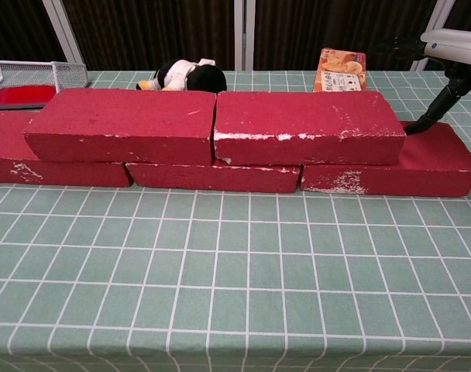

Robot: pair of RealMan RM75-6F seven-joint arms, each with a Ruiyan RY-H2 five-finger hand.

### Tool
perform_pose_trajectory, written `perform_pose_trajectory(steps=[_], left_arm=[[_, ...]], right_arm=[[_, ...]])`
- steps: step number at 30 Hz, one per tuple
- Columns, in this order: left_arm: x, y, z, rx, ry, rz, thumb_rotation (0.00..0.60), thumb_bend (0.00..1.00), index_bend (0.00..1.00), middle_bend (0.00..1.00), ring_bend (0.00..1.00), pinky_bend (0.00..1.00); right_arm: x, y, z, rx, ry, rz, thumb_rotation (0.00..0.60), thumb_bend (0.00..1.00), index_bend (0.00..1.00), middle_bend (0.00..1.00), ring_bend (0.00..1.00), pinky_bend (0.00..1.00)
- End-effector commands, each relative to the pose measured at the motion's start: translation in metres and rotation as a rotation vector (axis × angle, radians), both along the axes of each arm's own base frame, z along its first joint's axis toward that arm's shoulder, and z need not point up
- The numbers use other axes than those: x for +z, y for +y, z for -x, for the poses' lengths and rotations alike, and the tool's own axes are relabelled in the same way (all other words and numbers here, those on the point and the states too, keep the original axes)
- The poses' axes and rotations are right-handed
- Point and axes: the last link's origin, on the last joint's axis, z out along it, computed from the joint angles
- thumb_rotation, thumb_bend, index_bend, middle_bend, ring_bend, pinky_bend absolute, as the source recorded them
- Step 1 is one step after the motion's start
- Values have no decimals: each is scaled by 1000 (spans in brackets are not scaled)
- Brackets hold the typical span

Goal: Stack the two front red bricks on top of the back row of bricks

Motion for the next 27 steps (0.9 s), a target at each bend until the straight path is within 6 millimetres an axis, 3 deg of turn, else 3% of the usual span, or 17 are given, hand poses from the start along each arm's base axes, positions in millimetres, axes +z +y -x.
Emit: perform_pose_trajectory(steps=[1,27], left_arm=[[0,0,0,1,-1,1,600,2,23,0,0,0],[1,-1,1,6,-2,6,600,2,24,0,0,0]], right_arm=[[-1,1,-1,3,2,-5,600,0,0,0,0,0],[-5,6,-4,6,-13,-30,600,0,0,0,0,0]])
